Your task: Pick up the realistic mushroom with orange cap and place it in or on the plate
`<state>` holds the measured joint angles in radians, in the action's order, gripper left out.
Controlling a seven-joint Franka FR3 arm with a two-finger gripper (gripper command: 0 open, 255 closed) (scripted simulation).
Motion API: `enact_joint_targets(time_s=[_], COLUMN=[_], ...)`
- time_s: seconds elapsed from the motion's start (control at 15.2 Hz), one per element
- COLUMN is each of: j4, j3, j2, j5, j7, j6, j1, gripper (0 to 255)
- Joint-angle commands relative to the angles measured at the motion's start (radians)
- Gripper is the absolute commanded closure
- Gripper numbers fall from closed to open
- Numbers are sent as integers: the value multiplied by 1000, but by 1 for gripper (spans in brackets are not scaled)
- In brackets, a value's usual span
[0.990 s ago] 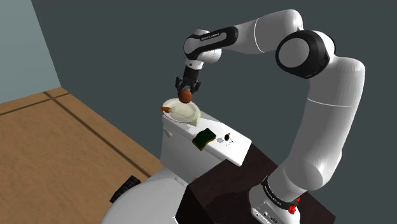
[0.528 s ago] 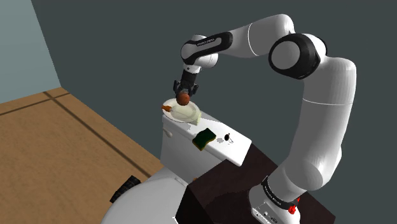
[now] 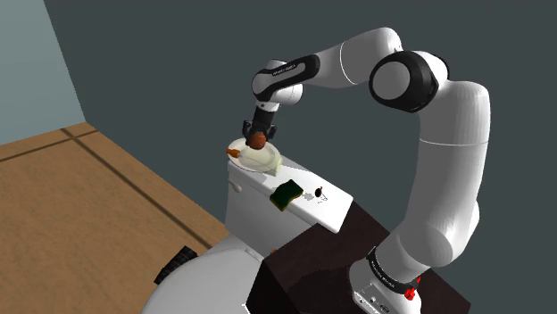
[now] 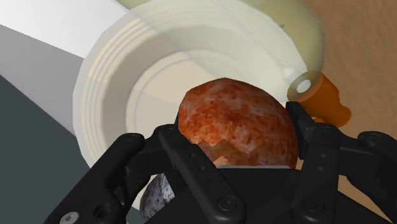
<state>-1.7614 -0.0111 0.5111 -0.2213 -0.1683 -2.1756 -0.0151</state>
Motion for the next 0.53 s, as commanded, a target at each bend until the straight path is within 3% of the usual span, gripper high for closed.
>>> enact_joint_targets(time_s=[0.0,0.46], j4=[-2,-3], j3=[-5,-4], j2=[33,43], j5=[-3,-5], j7=[4,7], j6=[-16,-26], j1=[3,4], gripper=[255,255])
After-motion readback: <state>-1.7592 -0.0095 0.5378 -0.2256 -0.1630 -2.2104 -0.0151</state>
